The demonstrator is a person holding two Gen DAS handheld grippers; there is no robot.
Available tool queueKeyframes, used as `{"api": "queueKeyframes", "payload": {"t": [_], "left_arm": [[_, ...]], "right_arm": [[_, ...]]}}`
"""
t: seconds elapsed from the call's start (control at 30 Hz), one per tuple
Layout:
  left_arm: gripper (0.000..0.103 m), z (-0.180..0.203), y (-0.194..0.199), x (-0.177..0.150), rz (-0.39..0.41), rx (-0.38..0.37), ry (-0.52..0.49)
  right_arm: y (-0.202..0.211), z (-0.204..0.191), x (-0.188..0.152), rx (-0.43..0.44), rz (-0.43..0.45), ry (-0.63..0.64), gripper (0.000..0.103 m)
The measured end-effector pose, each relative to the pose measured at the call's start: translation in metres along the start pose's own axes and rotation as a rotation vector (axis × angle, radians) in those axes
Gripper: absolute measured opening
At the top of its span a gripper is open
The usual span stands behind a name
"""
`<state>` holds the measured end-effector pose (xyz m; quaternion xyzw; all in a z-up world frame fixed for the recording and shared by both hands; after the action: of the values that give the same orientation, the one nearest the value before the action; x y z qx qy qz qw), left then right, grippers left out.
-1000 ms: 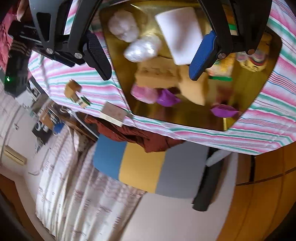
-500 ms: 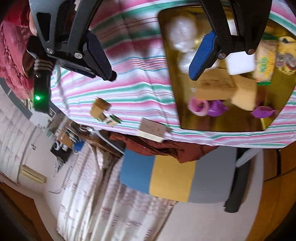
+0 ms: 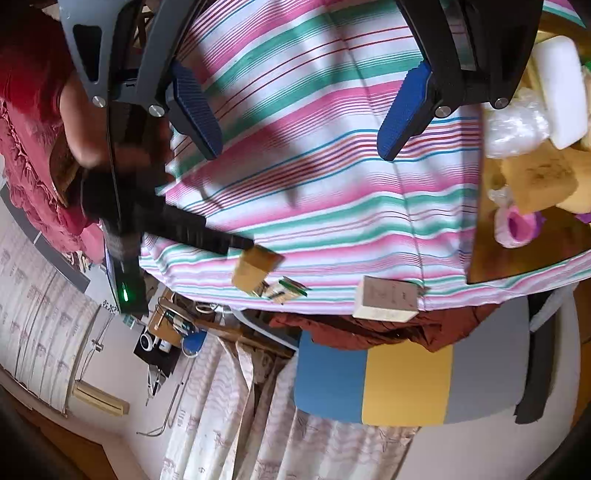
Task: Organize objects
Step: 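Move both tools from the tray back toward the remaining items, then grasp a yellow sponge with the right tool while the left tool grasps the cream printed box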
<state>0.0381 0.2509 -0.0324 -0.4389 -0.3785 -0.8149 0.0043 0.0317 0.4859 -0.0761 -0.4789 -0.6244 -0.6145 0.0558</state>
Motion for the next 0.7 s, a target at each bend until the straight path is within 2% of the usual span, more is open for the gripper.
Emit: {"api": "queueKeyframes", "payload": {"t": [0.13,0.3,0.53,0.6,0.63,0.67,0.7], "left_arm": [[0.087,0.003,-0.010,0.001,-0.020,-0.003,0.015],[0.087,0.004,-0.021,0.002,-0.041,0.008,0.007],[0.087,0.005,-0.032,0.006,-0.061,0.015,0.008],[0.087,0.003,-0.036,0.009,-0.067,0.017,0.017],[0.087,0.002,-0.039,0.011,-0.069,0.016,0.027],[0.087,0.001,-0.041,0.013,-0.068,0.015,0.033],[0.087,-0.001,-0.043,0.017,-0.067,0.014,0.043]], "right_arm": [[-0.014,0.018,0.032,-0.035,0.025,-0.065,0.094],[-0.036,0.018,0.067,-0.092,0.057,-0.061,0.094],[-0.081,0.009,0.092,-0.147,0.032,-0.043,0.094],[-0.090,0.006,0.094,-0.169,0.035,-0.008,0.089],[-0.092,0.006,0.093,-0.171,0.035,0.007,0.077],[-0.095,0.007,0.091,-0.168,0.025,0.021,0.071],[-0.096,0.009,0.091,-0.161,0.019,0.021,0.070]]}}
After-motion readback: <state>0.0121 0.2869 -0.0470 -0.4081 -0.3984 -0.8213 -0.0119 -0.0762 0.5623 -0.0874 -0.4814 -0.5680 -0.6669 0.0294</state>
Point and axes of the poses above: each gripper's, at about its wrist camera, not at the fingertips, and y roughly against the way its jaws point, z to its right, x to its top, the point moved 1 cm from there along -y, roughly the way its jaws point, and after that the axes turned 8 degrees about -x, right-handed, at the moved point
